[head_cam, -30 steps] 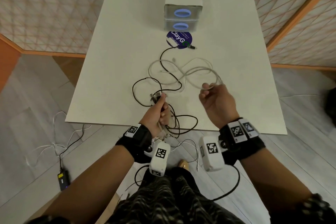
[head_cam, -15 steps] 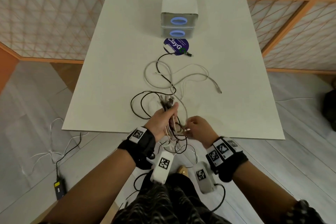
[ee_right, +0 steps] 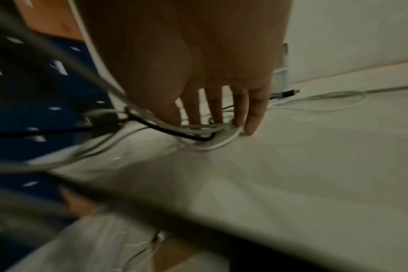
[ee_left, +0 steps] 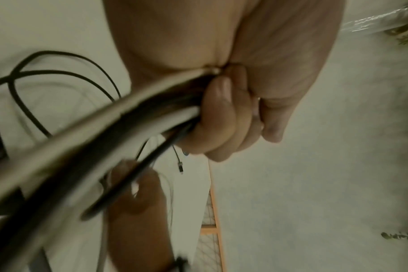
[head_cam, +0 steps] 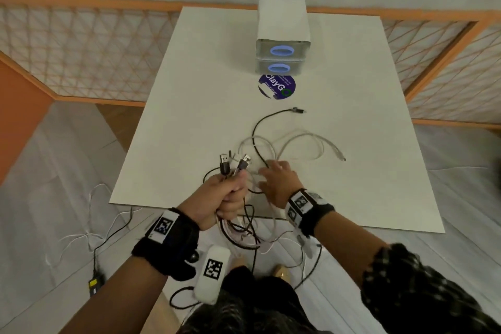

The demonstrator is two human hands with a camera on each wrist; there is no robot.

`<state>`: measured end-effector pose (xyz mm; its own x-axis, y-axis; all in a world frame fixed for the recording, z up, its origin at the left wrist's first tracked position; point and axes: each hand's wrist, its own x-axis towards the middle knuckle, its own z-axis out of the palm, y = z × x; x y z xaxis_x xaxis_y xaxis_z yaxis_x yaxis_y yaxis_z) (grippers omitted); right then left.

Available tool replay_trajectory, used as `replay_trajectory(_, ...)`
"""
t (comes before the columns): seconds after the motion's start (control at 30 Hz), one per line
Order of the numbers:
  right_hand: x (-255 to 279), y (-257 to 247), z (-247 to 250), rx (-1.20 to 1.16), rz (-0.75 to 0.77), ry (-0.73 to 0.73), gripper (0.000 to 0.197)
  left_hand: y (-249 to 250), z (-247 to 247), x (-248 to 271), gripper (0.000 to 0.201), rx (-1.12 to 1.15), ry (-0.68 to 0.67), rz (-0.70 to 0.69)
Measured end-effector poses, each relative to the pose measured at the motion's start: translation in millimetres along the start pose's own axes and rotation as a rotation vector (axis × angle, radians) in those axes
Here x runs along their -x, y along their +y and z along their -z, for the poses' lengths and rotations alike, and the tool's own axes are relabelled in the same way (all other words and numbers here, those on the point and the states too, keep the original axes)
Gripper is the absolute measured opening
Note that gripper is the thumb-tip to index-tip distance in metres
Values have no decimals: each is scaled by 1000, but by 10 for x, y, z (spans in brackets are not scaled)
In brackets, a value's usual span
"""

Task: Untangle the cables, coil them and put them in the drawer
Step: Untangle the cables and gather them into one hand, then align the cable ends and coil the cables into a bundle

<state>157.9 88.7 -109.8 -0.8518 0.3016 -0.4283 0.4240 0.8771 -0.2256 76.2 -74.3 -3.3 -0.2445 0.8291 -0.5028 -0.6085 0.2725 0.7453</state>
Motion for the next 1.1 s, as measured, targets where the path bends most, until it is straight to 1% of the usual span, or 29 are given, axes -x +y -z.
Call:
replay_trajectory(0.07,234,-84,-212,77,129,65,32,62,41,-15,34,13,55,-51)
replay_trajectory(0.13,468,-124,-359,28,163,96,28,78,55,-41,34,14,85,-80)
replay_trajectory(0.27,733,-123,-487,-197,42,107,29,54,62,-117,37,14,96,-110)
replay_trajectory(0.37,860,-124,-465,-272,50,135,34,51,61,-129,38,11,76,-116)
replay_trajectory(0.4,869,-107,-430,-286,27,178,34,53,60,-118,38,11,74,-115)
replay_trajectory(0.47,784,2,-275,-216,-89,372,38,46,59,-76,39,-3,73,-114)
replay_trajectory(0.5,698,99,-166,-167,-159,456,45,44,57,-51,39,-15,75,-109)
replay_trajectory(0.53,595,218,-50,-122,-222,478,56,40,58,-30,38,-26,79,-100)
replay_trajectory(0.57,495,342,60,-73,-257,426,69,42,59,-7,36,-33,81,-89)
replay_trajectory(0.63,328,552,229,26,-228,195,88,50,55,37,36,-46,68,-63)
replay_trajectory(0.67,264,621,269,68,-183,82,92,58,43,58,36,-59,56,-56)
replay_trajectory(0.7,222,655,284,94,-141,4,90,66,31,76,36,-74,46,-53)
replay_trajectory(0.73,193,663,251,100,-116,-35,82,78,11,88,36,-88,42,-59)
replay_trajectory(0.77,187,639,214,74,-109,-20,68,92,-4,94,38,-99,47,-72)
replay_trajectory(0.8,202,598,134,18,-112,32,52,112,-20,92,40,-106,54,-89)
replay_trajectory(0.83,249,534,23,-35,-100,100,36,136,-35,84,40,-111,60,-108)
replay_trajectory(0.87,336,452,-111,-75,-61,174,24,162,-46,69,40,-113,64,-127)
replay_trajectory(0.9,446,382,-284,-117,-5,242,17,191,-60,55,40,-112,64,-140)
replay_trajectory(0.93,581,339,-478,-170,60,309,13,222,-81,44,38,-109,58,-149)
replay_trajectory(0.97,737,299,-644,-219,103,337,12,251,-109,37,37,-105,48,-159)
replay_trajectory(1.0,888,261,-778,-260,115,296,14,274,-142,34,37,-102,34,-170)
replay_trajectory(1.03,1034,242,-895,-274,107,198,20,294,-180,36,38,-103,17,-179)
replay_trajectory(1.1,1258,261,-1064,-247,45,-73,31,326,-265,50,37,-118,-18,-188)
